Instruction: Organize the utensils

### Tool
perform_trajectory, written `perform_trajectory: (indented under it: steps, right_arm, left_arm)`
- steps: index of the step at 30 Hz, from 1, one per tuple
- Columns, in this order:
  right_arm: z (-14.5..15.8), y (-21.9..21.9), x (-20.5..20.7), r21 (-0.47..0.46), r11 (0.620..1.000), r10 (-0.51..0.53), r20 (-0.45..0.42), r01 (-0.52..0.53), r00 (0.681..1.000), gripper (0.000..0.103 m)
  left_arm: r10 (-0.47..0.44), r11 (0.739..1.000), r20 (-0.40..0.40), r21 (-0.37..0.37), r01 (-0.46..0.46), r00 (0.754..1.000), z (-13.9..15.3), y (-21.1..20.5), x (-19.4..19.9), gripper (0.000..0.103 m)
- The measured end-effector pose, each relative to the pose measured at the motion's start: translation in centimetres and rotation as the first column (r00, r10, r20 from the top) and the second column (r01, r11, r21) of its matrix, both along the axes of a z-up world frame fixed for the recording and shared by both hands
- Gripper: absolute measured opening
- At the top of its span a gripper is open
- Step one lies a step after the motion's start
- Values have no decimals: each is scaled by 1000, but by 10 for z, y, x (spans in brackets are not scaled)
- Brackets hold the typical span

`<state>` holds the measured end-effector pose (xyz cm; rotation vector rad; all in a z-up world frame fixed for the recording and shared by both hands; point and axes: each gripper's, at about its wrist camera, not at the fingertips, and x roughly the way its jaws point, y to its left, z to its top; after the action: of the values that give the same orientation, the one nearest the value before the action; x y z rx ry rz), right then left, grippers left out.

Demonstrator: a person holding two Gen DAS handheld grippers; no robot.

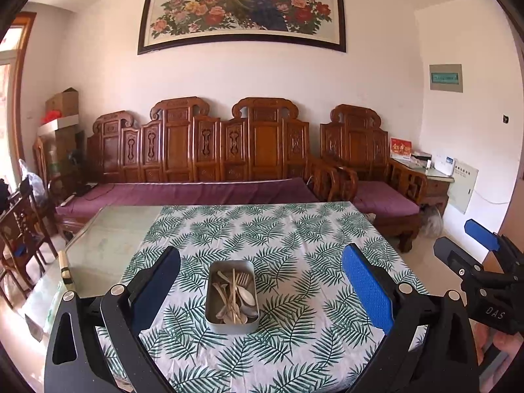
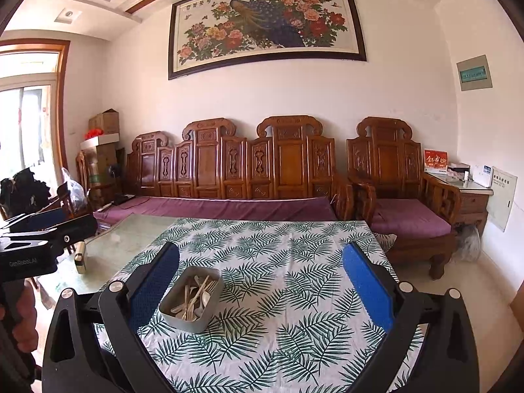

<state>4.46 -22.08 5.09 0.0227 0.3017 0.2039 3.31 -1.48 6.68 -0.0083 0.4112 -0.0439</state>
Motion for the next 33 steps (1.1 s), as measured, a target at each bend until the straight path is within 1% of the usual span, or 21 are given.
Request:
perform_trajectory:
  steps: [33]
  right_arm:
    - [-8,7,4,-2,1000,4,-18,-4,1000,100]
  left_arm:
    - [3,1000,-20,16,-3,1000,-13,3,1,95]
